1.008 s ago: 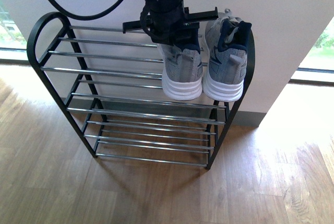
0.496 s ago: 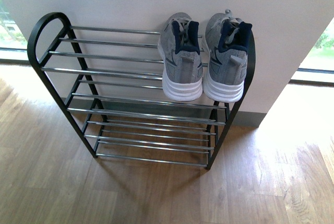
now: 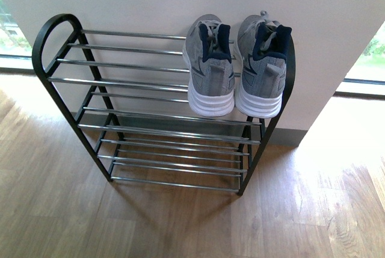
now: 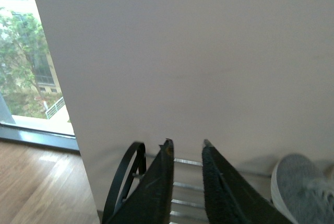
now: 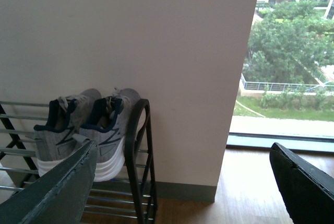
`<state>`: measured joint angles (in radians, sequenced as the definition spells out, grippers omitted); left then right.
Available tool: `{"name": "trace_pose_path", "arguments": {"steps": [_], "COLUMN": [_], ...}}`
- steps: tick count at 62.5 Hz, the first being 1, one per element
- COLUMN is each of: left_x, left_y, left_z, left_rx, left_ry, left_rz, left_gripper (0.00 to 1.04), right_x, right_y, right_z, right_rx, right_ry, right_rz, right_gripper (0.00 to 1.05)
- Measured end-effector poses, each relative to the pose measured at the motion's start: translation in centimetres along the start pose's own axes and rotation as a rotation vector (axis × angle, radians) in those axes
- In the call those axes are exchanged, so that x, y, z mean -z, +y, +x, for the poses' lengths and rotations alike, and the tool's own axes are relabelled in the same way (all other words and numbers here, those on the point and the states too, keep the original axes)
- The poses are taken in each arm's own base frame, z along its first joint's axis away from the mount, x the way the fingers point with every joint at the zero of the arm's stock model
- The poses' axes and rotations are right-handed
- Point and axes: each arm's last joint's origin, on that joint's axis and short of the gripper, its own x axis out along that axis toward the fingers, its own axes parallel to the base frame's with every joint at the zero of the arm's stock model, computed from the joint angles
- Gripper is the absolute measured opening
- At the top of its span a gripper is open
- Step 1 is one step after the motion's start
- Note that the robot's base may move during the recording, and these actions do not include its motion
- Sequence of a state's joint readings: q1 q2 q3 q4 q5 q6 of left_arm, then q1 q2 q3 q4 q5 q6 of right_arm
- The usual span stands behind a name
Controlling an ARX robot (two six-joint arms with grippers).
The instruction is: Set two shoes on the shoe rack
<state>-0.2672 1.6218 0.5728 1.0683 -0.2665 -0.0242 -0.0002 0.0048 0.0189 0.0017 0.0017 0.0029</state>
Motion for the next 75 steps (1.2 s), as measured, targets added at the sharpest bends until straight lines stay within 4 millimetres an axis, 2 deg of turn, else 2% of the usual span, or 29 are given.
{"name": "trace_pose_path", "arguments": {"steps": [6, 19, 31, 53, 62, 75], "left_x": [0.9, 1.1, 2.3, 2.0, 1.9, 1.8], "left_y": [1.1, 3.5, 4.8, 6.1, 7.2, 7.3], "left_z": [-2.0, -5.6, -8.5, -11.9, -13.0, -14.5], "left_rx": [0.013, 0.0, 0.007, 0.004, 0.0, 0.003], "left_ry": [0.033, 0.027, 0.037, 0.033, 0.033, 0.03], "left_rz": [0.014, 0.018, 0.02, 0.02, 0.019, 0.019], "left_gripper": [0.01, 0.01, 0.01, 0.01, 0.01, 0.01], "right_x": [0.0, 0.0, 0.0, 0.0, 0.0, 0.0], "right_y": [0.0, 0.0, 0.0, 0.0, 0.0, 0.0], "right_z": [0.0, 0.0, 0.0, 0.0, 0.0, 0.0], "right_rx": [0.0, 0.0, 0.0, 0.0, 0.0, 0.0], "right_ry": [0.0, 0.0, 0.0, 0.0, 0.0, 0.0], "right_rz": [0.0, 0.0, 0.0, 0.0, 0.0, 0.0], "right_gripper": [0.96, 0.96, 0.96, 0.96, 0.96, 0.96]}}
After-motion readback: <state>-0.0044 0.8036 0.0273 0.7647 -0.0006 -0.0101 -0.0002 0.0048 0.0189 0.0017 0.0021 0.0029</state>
